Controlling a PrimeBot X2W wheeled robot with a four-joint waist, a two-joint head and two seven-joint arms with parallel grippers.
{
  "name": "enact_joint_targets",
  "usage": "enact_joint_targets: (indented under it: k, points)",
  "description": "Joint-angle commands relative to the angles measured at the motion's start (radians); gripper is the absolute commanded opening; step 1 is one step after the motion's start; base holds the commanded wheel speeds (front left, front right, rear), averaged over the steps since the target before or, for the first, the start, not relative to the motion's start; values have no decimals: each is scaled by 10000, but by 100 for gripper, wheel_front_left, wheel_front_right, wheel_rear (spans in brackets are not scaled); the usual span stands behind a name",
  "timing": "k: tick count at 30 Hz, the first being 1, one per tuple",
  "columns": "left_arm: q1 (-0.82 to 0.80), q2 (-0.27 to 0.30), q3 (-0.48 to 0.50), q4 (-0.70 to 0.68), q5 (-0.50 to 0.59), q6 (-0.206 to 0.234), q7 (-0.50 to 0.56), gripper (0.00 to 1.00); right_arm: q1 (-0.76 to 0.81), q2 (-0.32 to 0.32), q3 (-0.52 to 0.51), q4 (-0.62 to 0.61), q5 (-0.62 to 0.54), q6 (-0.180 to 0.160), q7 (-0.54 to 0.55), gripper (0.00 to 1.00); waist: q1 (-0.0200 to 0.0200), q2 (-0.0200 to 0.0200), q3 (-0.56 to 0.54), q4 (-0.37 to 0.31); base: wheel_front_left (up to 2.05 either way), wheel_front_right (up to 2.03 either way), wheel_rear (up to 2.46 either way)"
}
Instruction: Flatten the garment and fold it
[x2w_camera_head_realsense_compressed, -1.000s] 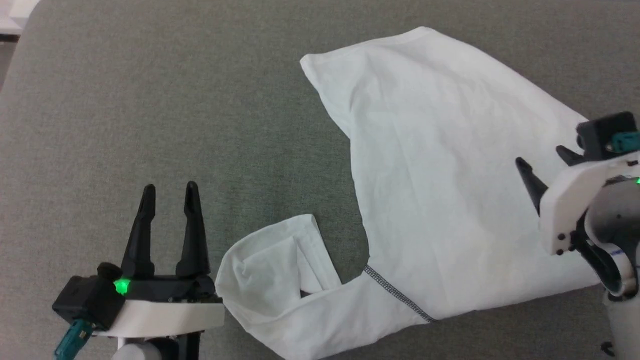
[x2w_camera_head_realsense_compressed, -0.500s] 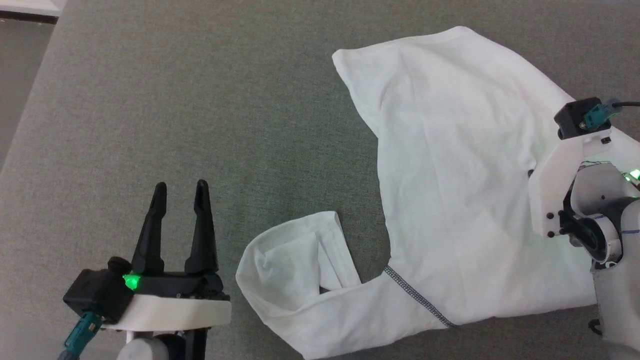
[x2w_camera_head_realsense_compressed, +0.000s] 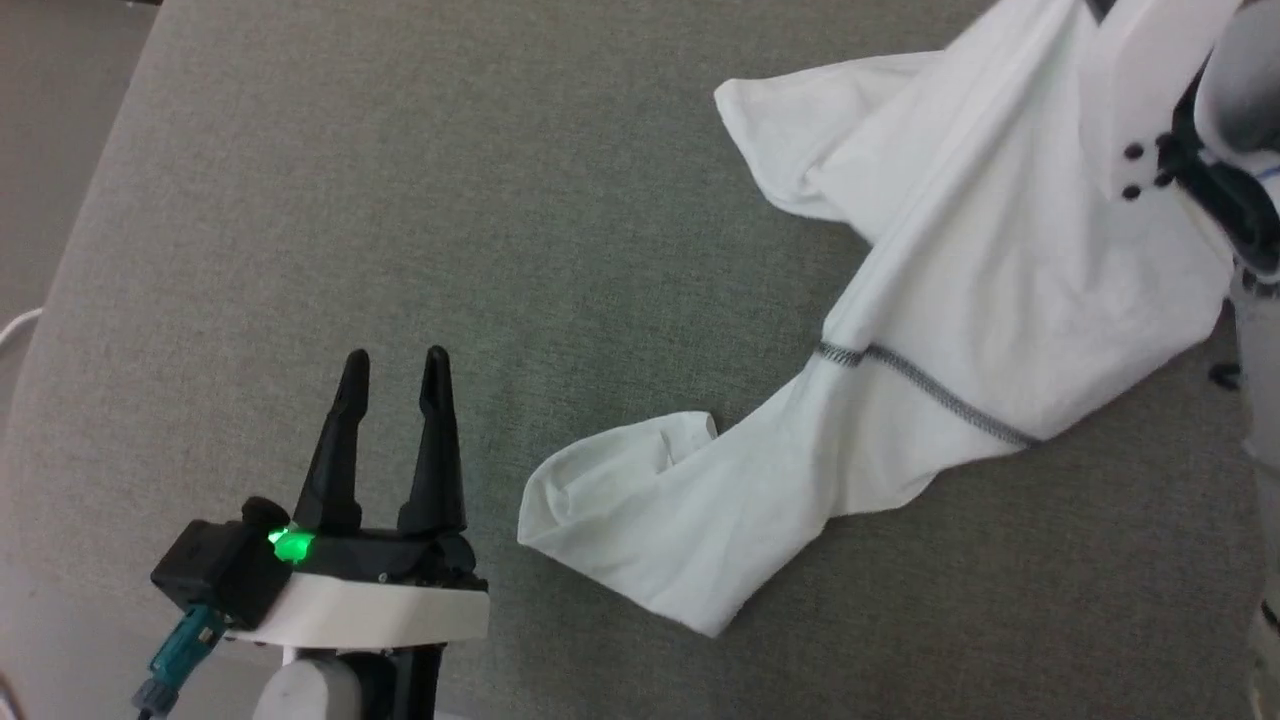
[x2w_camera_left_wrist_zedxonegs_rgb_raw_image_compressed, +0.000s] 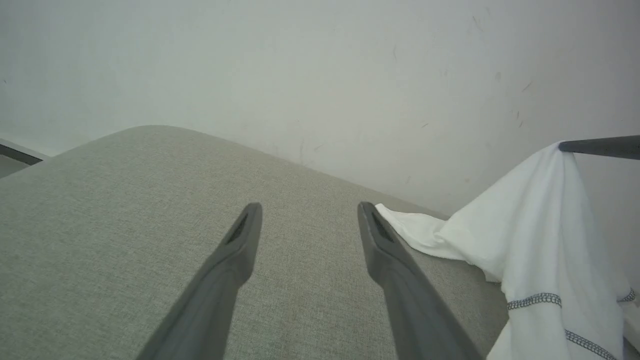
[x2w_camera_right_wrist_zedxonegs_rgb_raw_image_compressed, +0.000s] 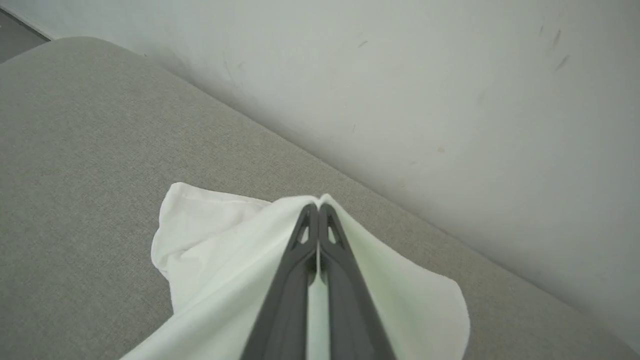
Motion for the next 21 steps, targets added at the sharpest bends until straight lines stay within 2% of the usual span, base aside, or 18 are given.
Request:
enact_joint_targets:
  k: [1,2,5,12,13,14,15,21]
  points:
    - [-344,-22,-110,74,-164,12,-47,100,-751,-77,257,478,-286,-9,-303,0,-1,0,563,432,0,0,0]
    - [-344,-22,-110,74,-164,12,-47,100,-751,-77,257,478,-286,-9,-303,0,-1,0,563,432,0,0,0]
    - [-638,-22,-340,188,-325,-30,-47,100,-1590,-56,449,1553,-777,-9,-923,0,-1,0,925,733,0,0,0]
    - [-1358,-22,-909,426,-647,-73,-47,100,-2496,80,877,4156,-1925,-9,-3088,0,-1,0,1492,1419,0,0,0]
    - [-1422,-22,-971,450,-680,-58,-47,100,-2516,159,911,4503,-2004,-9,-3324,5,-1,0,1522,1466,0,0,0]
    - [-1470,-22,-1024,470,-708,-36,-47,100,-2525,229,970,4847,-2049,-9,-3466,57,-1,0,1530,1494,0,0,0]
    - [-1500,-22,-1065,485,-731,-13,-47,100,-2542,287,1044,5158,-2064,-9,-3555,100,-1,0,1531,1502,0,0,0]
    - [-1446,-22,-1001,568,-642,70,-47,100,-2838,379,1424,6133,-1685,-9,-3936,100,-1,0,1248,1224,0,0,0]
